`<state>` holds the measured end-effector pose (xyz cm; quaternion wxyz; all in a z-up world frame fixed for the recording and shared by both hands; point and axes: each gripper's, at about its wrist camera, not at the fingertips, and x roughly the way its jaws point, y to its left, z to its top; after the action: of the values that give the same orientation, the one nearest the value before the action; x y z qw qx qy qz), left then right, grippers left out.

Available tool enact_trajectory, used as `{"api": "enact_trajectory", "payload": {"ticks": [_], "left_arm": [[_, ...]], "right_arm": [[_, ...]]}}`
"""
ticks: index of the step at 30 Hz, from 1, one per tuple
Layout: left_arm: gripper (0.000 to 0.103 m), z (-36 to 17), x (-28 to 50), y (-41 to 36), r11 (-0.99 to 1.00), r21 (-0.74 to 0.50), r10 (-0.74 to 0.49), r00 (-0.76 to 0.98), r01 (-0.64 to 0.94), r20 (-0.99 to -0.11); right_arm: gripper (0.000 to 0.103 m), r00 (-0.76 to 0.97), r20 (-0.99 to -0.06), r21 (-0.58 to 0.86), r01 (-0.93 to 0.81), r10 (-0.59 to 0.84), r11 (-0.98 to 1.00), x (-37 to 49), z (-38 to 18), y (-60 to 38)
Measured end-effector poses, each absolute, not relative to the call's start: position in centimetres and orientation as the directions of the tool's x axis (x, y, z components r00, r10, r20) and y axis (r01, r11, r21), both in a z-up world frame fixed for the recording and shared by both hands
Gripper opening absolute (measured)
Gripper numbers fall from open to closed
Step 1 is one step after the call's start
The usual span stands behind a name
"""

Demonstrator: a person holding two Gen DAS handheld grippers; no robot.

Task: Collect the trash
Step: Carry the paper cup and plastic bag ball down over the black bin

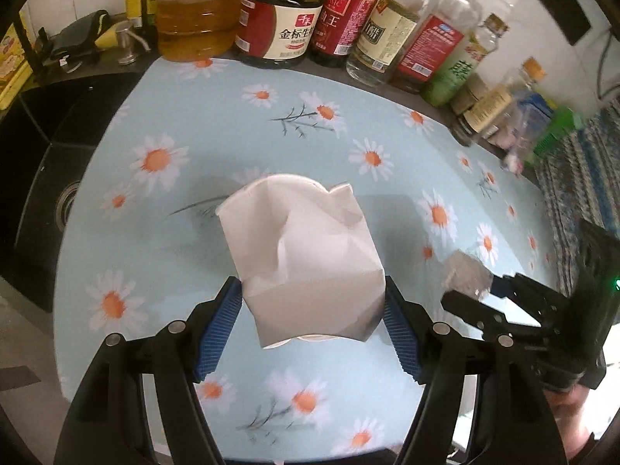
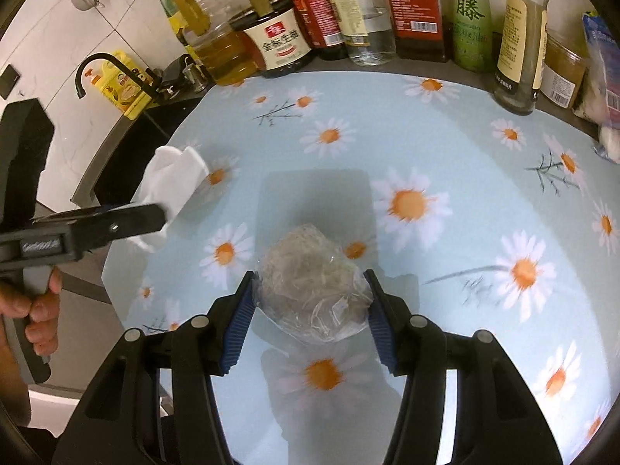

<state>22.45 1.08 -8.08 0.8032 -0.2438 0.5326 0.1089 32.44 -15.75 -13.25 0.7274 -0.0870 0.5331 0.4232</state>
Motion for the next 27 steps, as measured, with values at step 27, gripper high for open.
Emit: {"api": "enact_trajectory", "payload": {"ticks": [27], "left_arm": [[0.069, -8.5, 5.9, 1.7, 0.918, -0.342, -0.234, 0.425, -0.200, -0.875]], "right_arm": [[0.055, 0.164, -0.853, 0.296, -0.631, 0.496, 0.717, 13.6, -11.6, -13.1]]}}
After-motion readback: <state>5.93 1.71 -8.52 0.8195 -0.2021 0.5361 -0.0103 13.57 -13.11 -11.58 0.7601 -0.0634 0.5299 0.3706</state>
